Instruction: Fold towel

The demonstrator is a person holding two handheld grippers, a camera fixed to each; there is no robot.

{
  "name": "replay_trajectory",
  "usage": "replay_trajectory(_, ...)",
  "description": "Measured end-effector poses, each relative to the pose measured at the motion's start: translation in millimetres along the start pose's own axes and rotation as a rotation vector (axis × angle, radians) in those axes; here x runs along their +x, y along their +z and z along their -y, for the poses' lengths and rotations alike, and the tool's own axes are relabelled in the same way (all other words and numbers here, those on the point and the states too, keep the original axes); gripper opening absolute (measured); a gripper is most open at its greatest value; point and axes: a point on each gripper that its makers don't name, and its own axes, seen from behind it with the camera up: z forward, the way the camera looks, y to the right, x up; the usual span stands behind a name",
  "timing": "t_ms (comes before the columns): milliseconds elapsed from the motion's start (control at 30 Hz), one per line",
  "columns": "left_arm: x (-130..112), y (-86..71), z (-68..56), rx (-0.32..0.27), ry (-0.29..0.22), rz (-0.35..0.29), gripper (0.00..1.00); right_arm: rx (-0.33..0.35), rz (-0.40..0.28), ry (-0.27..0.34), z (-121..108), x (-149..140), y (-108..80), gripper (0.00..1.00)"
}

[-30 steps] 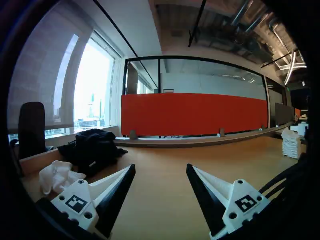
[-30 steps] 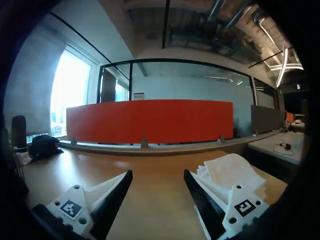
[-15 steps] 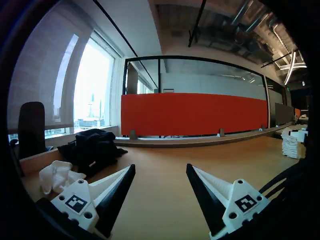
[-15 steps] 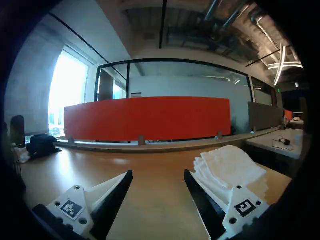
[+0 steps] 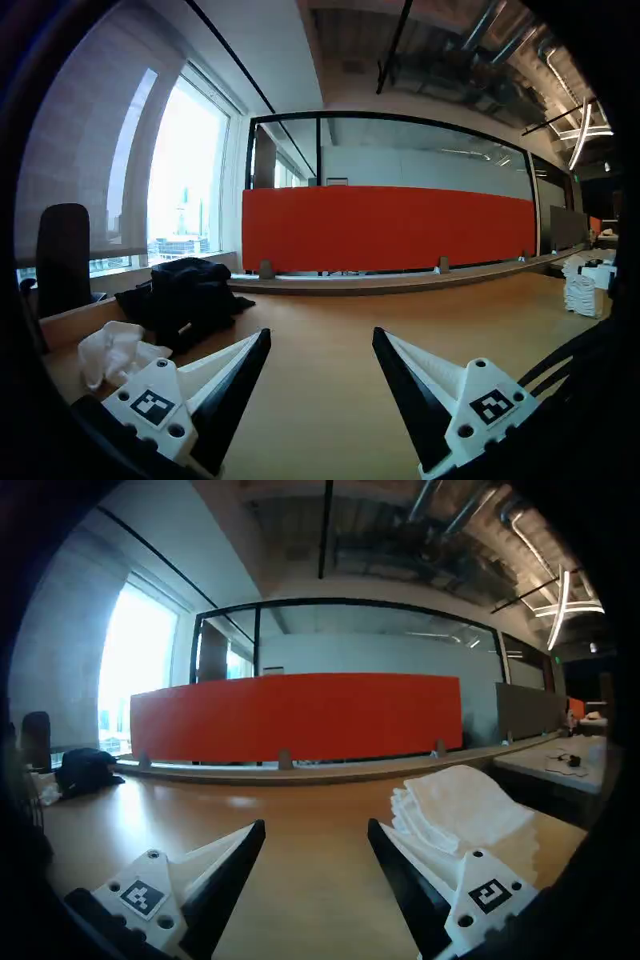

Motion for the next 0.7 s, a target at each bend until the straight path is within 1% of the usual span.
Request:
replay_trajectory(267, -0.1, 0.3, 0.2, 0.0, 0.0, 0.0, 0.94, 0.007, -0.015, -0.023, 4.6, 3.4, -4.1, 0.99)
replay_trajectory(700, 0.1, 0.1, 0.4, 0.0, 0.0, 0.0, 0.94, 0.007, -0.016, -0.037, 6.6, 0.6, -3.6, 0.99)
